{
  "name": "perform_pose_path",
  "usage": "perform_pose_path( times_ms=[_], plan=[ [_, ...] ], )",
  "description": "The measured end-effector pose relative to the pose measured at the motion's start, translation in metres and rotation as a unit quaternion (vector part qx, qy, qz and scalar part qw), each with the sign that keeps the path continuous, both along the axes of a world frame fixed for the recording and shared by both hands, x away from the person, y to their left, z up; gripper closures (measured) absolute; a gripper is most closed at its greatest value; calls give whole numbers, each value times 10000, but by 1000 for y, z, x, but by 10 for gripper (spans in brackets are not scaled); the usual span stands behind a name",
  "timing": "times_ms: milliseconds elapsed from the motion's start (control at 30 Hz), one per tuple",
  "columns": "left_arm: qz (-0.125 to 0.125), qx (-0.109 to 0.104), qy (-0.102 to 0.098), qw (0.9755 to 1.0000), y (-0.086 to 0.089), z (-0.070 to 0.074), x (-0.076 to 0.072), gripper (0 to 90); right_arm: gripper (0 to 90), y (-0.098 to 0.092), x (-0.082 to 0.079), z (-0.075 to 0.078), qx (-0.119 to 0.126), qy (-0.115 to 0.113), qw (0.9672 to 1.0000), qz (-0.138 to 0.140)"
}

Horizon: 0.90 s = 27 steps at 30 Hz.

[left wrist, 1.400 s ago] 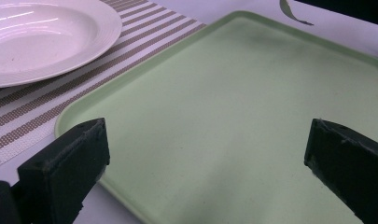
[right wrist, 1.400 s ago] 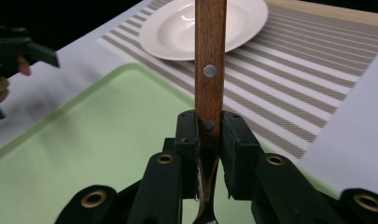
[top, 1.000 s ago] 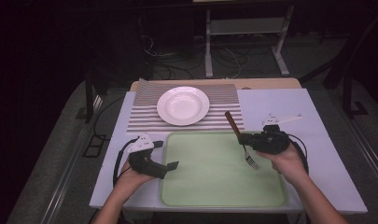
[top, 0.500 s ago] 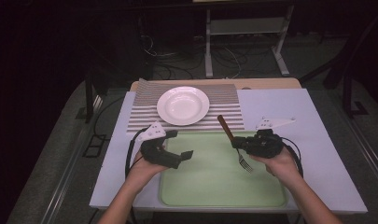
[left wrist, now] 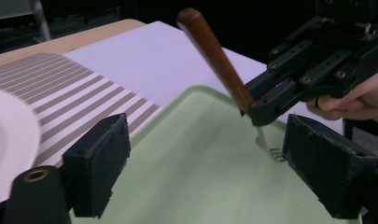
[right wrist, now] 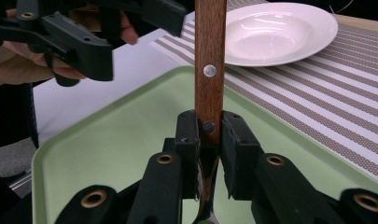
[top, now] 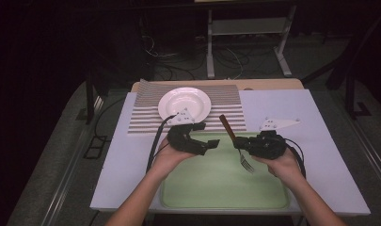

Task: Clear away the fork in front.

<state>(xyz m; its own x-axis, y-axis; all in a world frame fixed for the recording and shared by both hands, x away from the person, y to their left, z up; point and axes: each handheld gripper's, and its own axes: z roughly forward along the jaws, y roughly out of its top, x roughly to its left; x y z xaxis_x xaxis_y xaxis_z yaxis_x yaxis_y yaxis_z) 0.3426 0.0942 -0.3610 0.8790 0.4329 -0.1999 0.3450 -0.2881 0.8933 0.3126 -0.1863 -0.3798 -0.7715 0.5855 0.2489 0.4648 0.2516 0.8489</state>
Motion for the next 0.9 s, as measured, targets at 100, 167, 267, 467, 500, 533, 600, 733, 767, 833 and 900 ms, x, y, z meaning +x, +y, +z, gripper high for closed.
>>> perform_pose_path(
  times_ms=[100,167,267,467,500,533,600,733,767,833,900],
  plan=[
    [-47,-115,9,9999,-8,4,3,180,768,1,-1,1,16,-53,10000,11],
    [-42,-169,22,9998,-10,6,3,217,768,2,-1,1,18,-71,10000,27],
    [-102,-266,139,9995,-15,4,1,291,768,6,-3,1,13,-107,9999,73],
    [-24,-273,220,9994,-16,-1,-1,374,767,17,-3,-2,-12,-115,9998,149],
    [6,-299,243,9993,-17,-2,-2,411,767,22,-4,-3,-49,-113,9997,203],
    [-4,-288,257,9993,-17,-3,-2,448,767,24,-4,-3,-72,-132,9996,222],
    [2,-267,278,9993,-17,-3,-2,497,767,27,-6,-3,-139,-194,9994,232],
    [9,-304,304,9991,-18,-5,-3,600,767,29,-6,-2,-126,-220,9994,235],
    [8,-338,340,9989,-17,-5,-3,625,767,29,-6,-2,-129,-218,9994,235],
    [8,-401,409,9984,-17,-6,-2,651,767,29,-6,-2,-131,-227,9994,233],
    [0,-404,413,9983,-17,-6,-3,666,767,30,-6,-1,-132,-238,9993,244]
  ],
)
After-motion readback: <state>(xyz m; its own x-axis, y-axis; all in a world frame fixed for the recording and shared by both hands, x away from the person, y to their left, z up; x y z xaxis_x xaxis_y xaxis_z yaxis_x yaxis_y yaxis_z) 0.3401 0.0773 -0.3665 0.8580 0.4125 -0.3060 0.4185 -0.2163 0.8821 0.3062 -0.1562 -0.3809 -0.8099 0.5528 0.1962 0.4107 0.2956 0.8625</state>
